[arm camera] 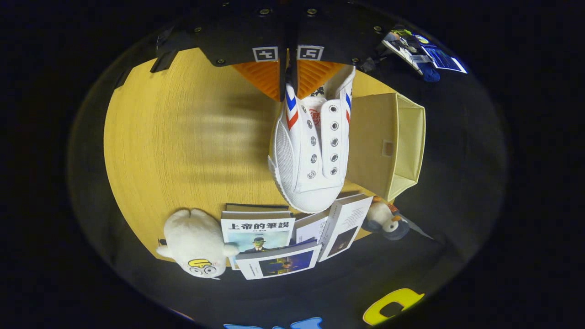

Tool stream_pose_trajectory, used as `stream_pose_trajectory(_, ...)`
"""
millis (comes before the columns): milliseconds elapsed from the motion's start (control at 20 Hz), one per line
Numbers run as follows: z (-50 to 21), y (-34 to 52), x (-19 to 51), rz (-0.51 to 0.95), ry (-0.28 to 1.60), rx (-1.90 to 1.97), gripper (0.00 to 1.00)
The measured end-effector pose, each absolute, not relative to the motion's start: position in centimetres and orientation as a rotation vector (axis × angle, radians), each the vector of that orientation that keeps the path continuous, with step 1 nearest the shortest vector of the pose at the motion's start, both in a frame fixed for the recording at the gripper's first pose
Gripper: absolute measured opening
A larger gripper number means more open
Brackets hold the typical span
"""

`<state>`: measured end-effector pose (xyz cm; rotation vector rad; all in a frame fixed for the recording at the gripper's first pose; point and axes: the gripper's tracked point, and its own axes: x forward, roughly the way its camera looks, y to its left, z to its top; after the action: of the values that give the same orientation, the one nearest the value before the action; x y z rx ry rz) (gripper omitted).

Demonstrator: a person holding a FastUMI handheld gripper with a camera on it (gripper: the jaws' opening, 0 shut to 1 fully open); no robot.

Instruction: Open the storage box then place both shoes into the box .Put the left shoe in first, then the right shoe, with the right side of both shoes facing outward in a uniform manner.

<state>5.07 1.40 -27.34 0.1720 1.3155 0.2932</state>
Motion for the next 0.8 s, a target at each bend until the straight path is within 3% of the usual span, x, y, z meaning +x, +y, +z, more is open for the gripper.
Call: stream_pose_trajectory(800,-21.7,16.8,7.6,0.539,1.262,0.002,0.01)
